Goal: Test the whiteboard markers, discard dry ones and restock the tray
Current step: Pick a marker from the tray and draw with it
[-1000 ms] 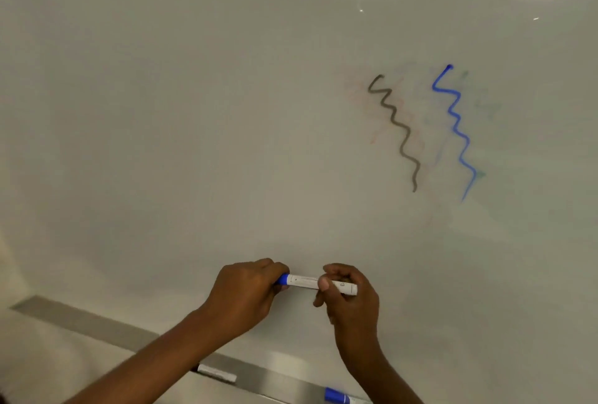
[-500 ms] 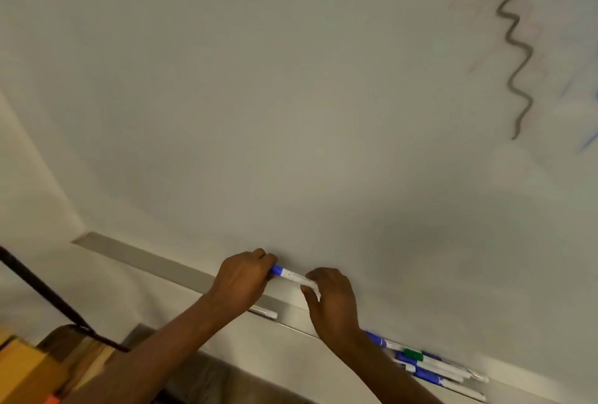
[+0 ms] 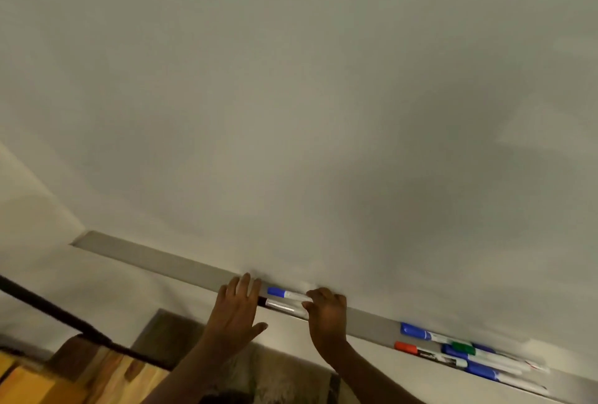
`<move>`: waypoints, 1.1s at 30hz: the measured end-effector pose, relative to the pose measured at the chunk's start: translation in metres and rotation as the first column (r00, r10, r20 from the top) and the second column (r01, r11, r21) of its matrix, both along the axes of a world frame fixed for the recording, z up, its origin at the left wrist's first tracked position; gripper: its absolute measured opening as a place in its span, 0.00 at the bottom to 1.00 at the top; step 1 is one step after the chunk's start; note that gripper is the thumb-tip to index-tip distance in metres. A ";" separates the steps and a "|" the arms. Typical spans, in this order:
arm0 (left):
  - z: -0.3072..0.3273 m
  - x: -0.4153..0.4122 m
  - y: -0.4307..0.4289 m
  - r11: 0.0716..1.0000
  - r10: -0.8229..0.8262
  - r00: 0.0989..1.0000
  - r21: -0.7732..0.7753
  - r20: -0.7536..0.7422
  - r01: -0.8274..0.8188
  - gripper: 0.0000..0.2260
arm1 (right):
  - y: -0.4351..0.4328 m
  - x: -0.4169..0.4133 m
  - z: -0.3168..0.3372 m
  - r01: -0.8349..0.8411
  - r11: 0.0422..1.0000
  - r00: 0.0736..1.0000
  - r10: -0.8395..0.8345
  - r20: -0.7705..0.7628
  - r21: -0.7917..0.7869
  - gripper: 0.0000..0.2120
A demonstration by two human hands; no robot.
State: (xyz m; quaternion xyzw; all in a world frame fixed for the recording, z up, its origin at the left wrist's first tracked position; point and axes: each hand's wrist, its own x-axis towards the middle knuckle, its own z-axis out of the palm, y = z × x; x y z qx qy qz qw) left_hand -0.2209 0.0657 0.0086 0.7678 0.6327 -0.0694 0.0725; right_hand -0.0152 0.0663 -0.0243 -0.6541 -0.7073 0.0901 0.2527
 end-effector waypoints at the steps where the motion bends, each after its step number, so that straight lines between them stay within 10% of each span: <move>1: -0.006 -0.003 0.002 1.000 -0.001 1.000 -0.017 -0.011 0.001 0.47 | 0.003 -0.004 -0.005 0.002 1.000 1.000 -0.002 0.008 -0.010 0.06; 23: -0.054 -0.009 0.012 0.994 -0.086 0.993 -0.059 0.082 0.091 0.41 | -0.001 -0.018 -0.033 -0.098 0.995 0.987 0.097 0.126 -0.002 0.08; 33: -0.049 0.044 -0.021 0.910 -0.407 0.908 0.133 0.101 0.393 0.29 | -0.062 0.090 -0.026 0.191 0.971 0.981 -0.182 -0.069 0.144 0.10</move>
